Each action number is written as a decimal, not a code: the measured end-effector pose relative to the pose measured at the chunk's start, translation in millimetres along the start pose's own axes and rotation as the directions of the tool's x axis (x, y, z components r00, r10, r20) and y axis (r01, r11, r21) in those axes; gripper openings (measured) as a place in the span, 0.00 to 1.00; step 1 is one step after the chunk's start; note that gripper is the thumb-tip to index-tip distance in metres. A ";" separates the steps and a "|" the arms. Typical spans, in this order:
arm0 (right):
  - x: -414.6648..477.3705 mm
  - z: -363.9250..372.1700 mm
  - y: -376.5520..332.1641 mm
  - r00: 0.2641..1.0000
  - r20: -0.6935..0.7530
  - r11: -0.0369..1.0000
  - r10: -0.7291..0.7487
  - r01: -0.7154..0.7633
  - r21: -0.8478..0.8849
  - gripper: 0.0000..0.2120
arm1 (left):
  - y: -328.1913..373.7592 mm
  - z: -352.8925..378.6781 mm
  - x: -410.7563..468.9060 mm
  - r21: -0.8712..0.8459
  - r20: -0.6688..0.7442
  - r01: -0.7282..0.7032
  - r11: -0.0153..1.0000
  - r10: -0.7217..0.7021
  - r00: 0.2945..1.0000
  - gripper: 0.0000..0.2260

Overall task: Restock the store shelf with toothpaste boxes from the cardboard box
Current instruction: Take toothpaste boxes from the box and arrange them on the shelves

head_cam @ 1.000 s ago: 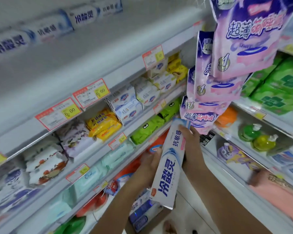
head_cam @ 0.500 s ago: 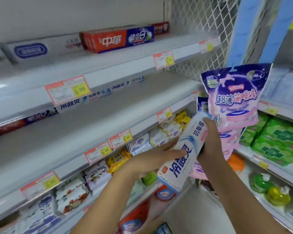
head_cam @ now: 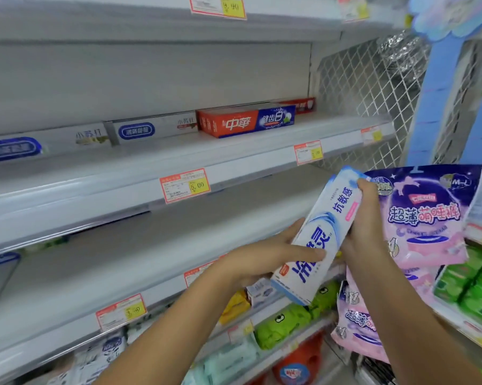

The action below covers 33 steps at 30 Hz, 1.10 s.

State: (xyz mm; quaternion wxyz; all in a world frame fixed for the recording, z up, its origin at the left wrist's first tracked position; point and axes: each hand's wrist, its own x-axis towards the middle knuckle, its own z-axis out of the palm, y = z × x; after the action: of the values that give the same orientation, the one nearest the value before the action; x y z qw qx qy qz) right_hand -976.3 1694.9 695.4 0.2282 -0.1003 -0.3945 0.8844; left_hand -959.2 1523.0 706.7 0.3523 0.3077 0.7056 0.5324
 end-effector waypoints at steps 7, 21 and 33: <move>13.9 -2.2 45.6 0.999 0.034 0.987 -0.019 0.025 -0.161 0.12 | -10.3 -33.7 -14.9 0.089 -0.143 0.091 0.992 -0.077 0.987 0.20; 40.0 20.8 106.7 0.936 0.351 0.212 0.002 0.343 -0.915 0.27 | -13.1 -138.2 -23.2 0.236 -0.484 0.418 0.877 -0.267 0.833 0.12; 56.7 4.2 136.2 0.862 0.506 -0.218 -0.031 0.488 -0.845 0.23 | -56.6 -194.4 3.4 0.576 -0.690 0.672 0.466 -0.165 0.705 0.40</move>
State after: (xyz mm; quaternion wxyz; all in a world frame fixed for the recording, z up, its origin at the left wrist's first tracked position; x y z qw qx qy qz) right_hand -1071.7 1639.8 597.1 0.1921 -0.0131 -0.9592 0.2069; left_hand -1124.8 1408.0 687.4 0.0850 0.0724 0.9876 0.1105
